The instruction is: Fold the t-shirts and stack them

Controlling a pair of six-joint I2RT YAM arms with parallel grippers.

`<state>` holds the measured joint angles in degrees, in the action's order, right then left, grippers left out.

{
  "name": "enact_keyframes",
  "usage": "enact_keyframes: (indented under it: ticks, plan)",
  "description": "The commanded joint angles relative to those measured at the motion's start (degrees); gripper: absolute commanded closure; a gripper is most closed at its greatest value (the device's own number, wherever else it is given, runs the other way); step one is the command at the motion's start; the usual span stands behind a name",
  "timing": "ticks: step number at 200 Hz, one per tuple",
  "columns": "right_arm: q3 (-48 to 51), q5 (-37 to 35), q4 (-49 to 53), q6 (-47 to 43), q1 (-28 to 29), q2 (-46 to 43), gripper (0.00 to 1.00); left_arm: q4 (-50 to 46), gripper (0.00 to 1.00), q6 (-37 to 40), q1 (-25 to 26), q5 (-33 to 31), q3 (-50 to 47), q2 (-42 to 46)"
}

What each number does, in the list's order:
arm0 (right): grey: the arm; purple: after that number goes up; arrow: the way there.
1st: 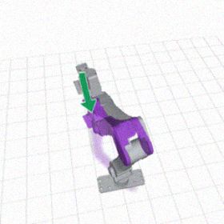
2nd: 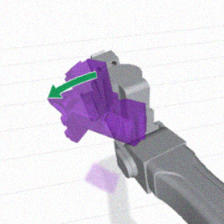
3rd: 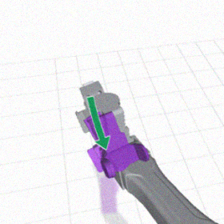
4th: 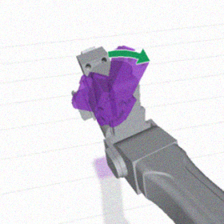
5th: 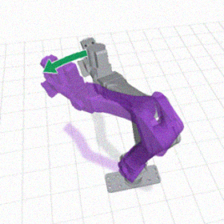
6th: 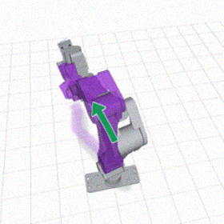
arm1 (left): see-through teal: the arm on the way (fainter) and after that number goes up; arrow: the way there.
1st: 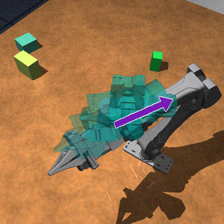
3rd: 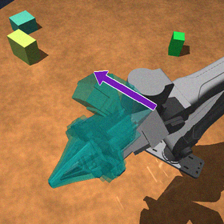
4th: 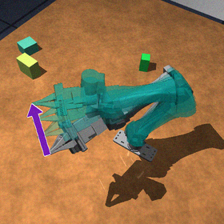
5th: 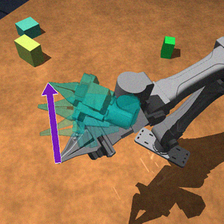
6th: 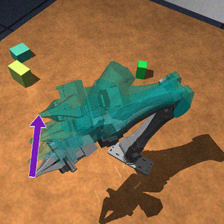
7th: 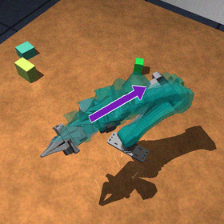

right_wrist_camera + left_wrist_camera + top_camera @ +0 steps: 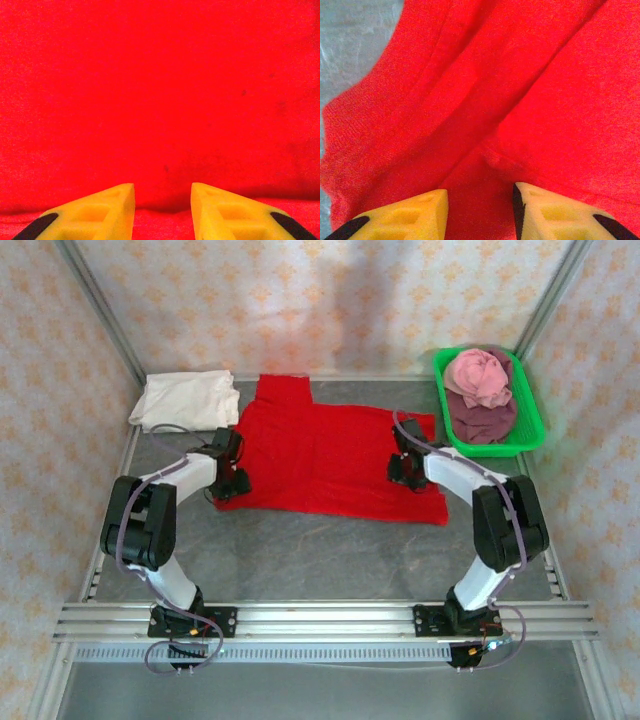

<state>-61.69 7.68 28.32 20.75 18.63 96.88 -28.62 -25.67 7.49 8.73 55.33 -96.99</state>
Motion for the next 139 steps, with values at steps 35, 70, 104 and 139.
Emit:
enact_keyframes:
  ticks: [35, 70, 104, 139]
  plan:
    - [0.44, 0.83, 1.03, -1.72, 0.18, 0.17, 0.66, -3.20, 0.63, -5.42, -0.22, -2.78, -11.09, 7.82]
    - [3.19, -3.57, 1.96, 0.90, -1.87, -4.53, 0.63, -2.52, 0.64, -9.29, -0.28, -0.70, -19.39, 16.12]
    - [3.52, -3.44, 3.87, 2.30, -7.00, -4.27, 0.62, -4.25, 0.63, -7.77, -0.26, -3.27, -17.82, 17.07]
    - [2.19, -2.27, 5.58, 2.17, -8.67, -2.42, 0.61, -3.87, 0.63, -6.61, -0.20, -3.16, -14.13, 13.52]
